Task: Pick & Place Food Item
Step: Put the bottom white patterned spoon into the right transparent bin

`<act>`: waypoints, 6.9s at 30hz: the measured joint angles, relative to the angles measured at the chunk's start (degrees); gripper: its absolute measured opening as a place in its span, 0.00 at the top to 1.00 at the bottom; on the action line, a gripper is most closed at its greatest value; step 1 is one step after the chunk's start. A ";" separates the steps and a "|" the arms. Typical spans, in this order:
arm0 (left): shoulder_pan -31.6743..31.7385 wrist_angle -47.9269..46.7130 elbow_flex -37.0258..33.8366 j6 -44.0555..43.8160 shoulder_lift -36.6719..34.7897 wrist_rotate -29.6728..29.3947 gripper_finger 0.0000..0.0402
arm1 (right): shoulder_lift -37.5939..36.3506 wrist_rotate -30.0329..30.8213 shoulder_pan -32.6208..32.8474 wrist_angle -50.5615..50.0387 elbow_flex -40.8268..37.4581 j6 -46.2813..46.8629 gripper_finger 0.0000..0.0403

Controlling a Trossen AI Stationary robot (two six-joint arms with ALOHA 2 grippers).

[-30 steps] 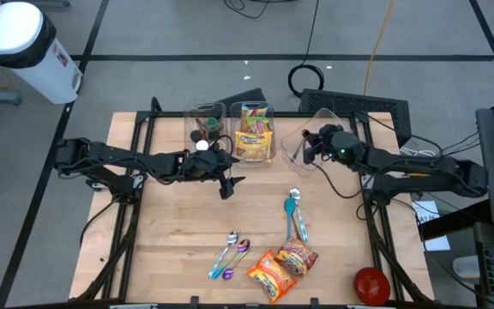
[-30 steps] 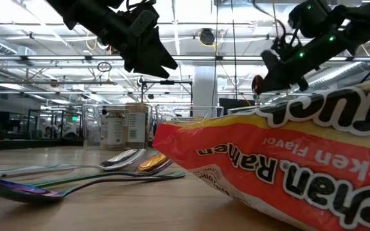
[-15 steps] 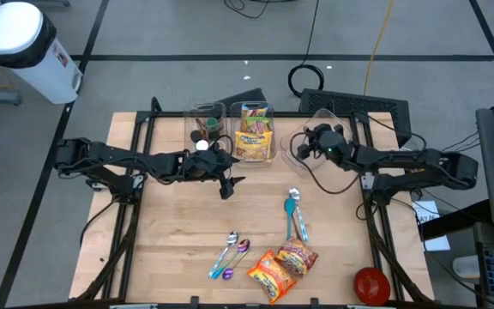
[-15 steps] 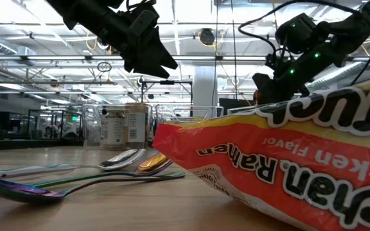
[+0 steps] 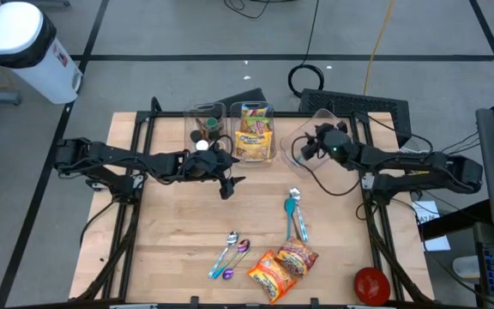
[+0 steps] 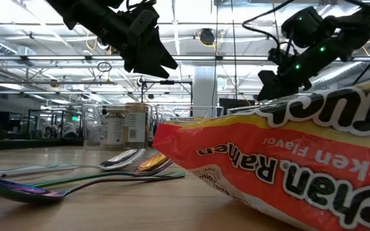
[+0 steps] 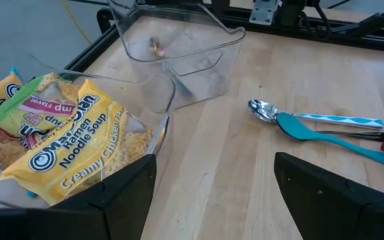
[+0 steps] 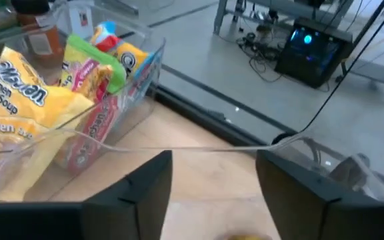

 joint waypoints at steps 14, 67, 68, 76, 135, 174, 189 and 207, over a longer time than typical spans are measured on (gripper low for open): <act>-0.40 -3.92 0.02 -8.68 0.00 8.92 0.22 | -15.27 -13.72 12.09 0.44 0.01 0.37 0.38; -19.06 -0.27 0.09 -18.25 24.00 19.35 0.87 | -7.58 -12.20 41.42 14.93 0.04 -2.77 0.47; -19.17 0.10 0.11 -18.25 24.02 20.25 0.90 | -7.58 -12.20 41.42 14.95 0.04 -2.76 0.47; -18.99 -5.84 -0.03 -16.53 19.51 19.70 0.96 | -7.58 -12.17 41.42 14.95 0.04 -2.75 0.47; -9.09 6.29 13.77 21.68 10.01 -0.54 0.96 | 24.92 -19.98 33.31 45.79 5.79 0.09 0.97; -8.15 -7.25 10.93 4.44 9.46 -5.53 0.33 | -8.96 3.57 6.54 15.01 -9.60 0.63 1.00; -6.86 -5.53 10.93 3.19 10.78 -5.49 0.33 | 3.07 1.43 4.32 31.71 -15.10 3.06 0.95; -6.86 -5.60 10.93 3.00 10.75 -5.40 0.33 | 1.27 1.43 3.32 17.63 -7.67 -4.68 0.40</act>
